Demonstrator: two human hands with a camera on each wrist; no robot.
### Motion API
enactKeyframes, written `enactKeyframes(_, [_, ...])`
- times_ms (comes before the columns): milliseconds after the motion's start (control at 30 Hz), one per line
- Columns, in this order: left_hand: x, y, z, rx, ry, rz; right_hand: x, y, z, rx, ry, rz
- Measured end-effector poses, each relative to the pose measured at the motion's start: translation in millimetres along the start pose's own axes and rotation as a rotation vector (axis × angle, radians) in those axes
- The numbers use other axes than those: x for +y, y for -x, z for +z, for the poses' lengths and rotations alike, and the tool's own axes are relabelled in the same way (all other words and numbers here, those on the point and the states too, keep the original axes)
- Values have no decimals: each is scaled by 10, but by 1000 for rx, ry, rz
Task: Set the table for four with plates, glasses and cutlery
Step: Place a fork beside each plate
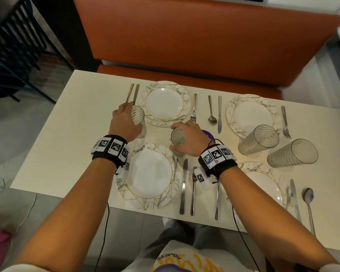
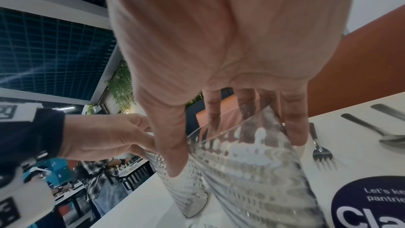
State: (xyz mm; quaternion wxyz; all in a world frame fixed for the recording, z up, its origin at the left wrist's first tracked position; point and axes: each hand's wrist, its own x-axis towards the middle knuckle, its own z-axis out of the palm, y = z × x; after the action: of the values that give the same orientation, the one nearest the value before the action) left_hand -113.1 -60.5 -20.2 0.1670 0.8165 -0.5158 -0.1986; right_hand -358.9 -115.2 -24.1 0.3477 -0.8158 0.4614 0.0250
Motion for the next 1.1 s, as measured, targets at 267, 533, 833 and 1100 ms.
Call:
enactKeyframes(267, [220,73,-85,75,-95,80,101,192,-211,100,-167,32])
enactKeyframes(533, [1313,308,55,142,130,304,731,851,-901,474,-262,29])
enactKeyframes(833, [2897,668,1063,-280,90,469,2275,1684,-1438,631,4,347])
enactKeyframes(1100, [3348,851,1893,-273,23,290,2927,1874,-1529,345,23,391])
